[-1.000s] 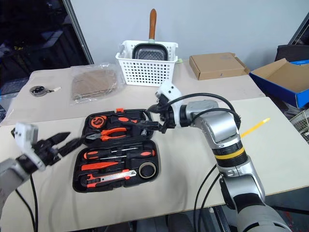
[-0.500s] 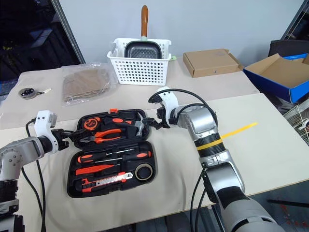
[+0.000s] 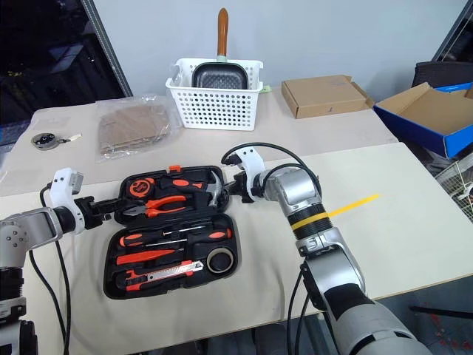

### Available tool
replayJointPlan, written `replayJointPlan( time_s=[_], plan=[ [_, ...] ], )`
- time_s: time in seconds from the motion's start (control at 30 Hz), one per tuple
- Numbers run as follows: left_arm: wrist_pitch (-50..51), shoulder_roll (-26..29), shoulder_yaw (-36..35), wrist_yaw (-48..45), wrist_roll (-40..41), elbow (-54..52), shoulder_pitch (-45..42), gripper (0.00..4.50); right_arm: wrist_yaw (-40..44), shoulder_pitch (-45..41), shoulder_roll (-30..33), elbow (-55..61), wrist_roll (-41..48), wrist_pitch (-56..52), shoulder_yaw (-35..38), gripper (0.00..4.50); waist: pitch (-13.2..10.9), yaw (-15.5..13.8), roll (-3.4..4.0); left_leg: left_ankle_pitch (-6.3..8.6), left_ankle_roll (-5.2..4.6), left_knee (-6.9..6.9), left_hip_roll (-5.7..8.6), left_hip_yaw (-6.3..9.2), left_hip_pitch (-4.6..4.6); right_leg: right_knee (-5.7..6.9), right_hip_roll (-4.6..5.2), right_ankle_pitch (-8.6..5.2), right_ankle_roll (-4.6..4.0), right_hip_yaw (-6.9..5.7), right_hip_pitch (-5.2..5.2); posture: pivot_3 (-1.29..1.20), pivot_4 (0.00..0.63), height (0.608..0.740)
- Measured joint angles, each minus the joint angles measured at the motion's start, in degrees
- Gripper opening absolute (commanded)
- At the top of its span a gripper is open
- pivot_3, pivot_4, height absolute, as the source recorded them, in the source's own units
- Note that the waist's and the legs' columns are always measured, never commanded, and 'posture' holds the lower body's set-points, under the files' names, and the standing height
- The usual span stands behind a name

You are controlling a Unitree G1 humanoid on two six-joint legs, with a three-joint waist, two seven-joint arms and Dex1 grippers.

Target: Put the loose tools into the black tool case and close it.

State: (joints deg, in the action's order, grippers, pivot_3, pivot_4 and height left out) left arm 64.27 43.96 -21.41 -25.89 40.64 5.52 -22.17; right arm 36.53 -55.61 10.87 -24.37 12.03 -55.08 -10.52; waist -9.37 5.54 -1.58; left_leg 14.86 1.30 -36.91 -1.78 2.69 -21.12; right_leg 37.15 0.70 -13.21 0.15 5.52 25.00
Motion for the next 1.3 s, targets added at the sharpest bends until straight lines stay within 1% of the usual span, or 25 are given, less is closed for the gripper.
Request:
replayJointPlan(
  time_s=[0.23,0.33,0.43,0.53,0.63,0.77,0.83,0.9,1.0,1.1,1.17,1.3],
  plan=[
    [0.70,-1.31,-0.20,0.09,-0.33,-1.18,-1.10,0.05,0.65,2.47,0.30,0.24,0.73,3.67,3.12,0.00,0.00,-0.35,-0.01,-0.25,0.36,0.00,0.04,0.12,-0.11,-0.02,0.03,0.13,0.08,-0.07,0.00,0.00,0.150,0.740],
    [0.68,-2.17,2.70,-0.46,-1.10,-0.44,-5.28,0.05,0.40,2.56,2.50,0.17,0.35,5.25,4.49,0.00,0.00,-1.49,-0.01,-0.40,0.54,0.00,0.11,0.19,-0.24,-0.07,0.07,0.32,0.20,-0.11,0.00,0.00,0.150,0.740],
    [-0.18,-3.03,5.46,-1.66,-2.56,1.61,-8.52,0.05,0.12,2.58,4.16,-0.06,-0.11,7.19,4.99,0.00,0.00,-1.65,-0.01,-0.41,0.54,0.01,0.12,0.18,-0.26,-0.06,0.07,0.36,0.23,-0.11,-0.03,0.00,0.150,0.740],
    [-2.63,-4.26,8.42,-3.44,-4.87,4.62,-11.52,0.05,-0.48,2.71,5.42,-0.38,-0.67,8.78,5.69,0.00,0.00,-1.60,-0.01,-0.41,0.53,0.05,0.11,0.18,-0.37,-0.09,0.06,0.36,0.23,-0.12,0.04,0.00,0.150,0.740],
    [-6.50,-5.51,11.21,-5.52,-7.67,6.57,-14.12,0.05,-0.70,4.77,6.14,0.18,-0.64,12.55,7.82,0.00,0.00,-1.64,0.00,-0.41,0.53,0.08,0.10,0.18,-0.48,-0.13,0.08,0.36,0.22,-0.13,0.10,0.00,0.150,0.740],
    [-10.82,-7.25,13.44,-7.31,-10.79,8.53,-16.32,0.05,-2.06,7.20,6.89,2.83,-0.87,15.03,9.16,0.00,0.00,-1.71,0.00,-0.41,0.53,0.06,0.12,0.18,-0.59,-0.14,0.14,0.37,0.24,-0.13,0.15,0.00,0.150,0.740],
    [-13.96,-8.34,14.55,-8.26,-12.61,10.11,-17.51,0.05,-2.36,9.25,6.48,3.87,-0.50,17.54,11.05,0.00,0.00,-1.73,0.00,-0.42,0.53,0.06,0.12,0.18,-0.58,-0.13,0.13,0.37,0.24,-0.14,0.15,0.00,0.150,0.740],
    [-16.98,-8.49,15.28,-9.23,-14.03,10.98,-17.70,0.05,-2.63,10.35,6.46,4.60,-0.49,19.29,11.76,0.00,0.00,-1.72,0.00,-0.42,0.52,0.06,0.13,0.18,-0.59,-0.12,0.13,0.37,0.24,-0.13,0.16,0.00,0.150,0.740],
    [-23.43,-8.70,16.20,-11.73,-16.34,10.80,-17.37,0.05,-1.79,14.53,6.17,7.71,0.60,24.54,13.99,0.00,-0.01,-1.68,0.01,-0.42,0.52,0.06,0.11,0.18,-0.63,-0.13,0.12,0.37,0.24,-0.13,0.19,0.00,0.150,0.740],
    [-28.32,-8.49,15.85,-13.20,-17.21,6.08,-13.85,0.05,0.19,18.59,7.39,12.64,0.73,28.16,14.17,0.00,0.00,-1.52,0.02,-0.42,0.51,0.07,0.09,0.15,-0.71,-0.15,0.11,0.37,0.24,-0.10,0.25,0.00,0.150,0.740],
    [-32.41,-8.04,15.24,-14.85,-17.87,-0.08,-8.74,0.05,2.42,22.97,8.70,17.62,1.06,31.31,14.30,0.00,0.01,-1.57,0.04,-0.39,0.47,0.07,0.06,0.14,-0.74,-0.16,0.11,0.37,0.24,-0.11,0.29,0.00,0.150,0.740],
    [-38.04,-6.72,13.87,-16.51,-18.83,-8.26,-0.30,0.05,5.11,29.96,10.72,23.67,0.85,37.64,13.77,0.00,0.02,-1.62,0.06,-0.39,0.46,0.07,0.05,0.13,-0.74,-0.21,0.11,0.36,0.24,-0.09,0.28,0.00,0.150,0.740]
  ],
)
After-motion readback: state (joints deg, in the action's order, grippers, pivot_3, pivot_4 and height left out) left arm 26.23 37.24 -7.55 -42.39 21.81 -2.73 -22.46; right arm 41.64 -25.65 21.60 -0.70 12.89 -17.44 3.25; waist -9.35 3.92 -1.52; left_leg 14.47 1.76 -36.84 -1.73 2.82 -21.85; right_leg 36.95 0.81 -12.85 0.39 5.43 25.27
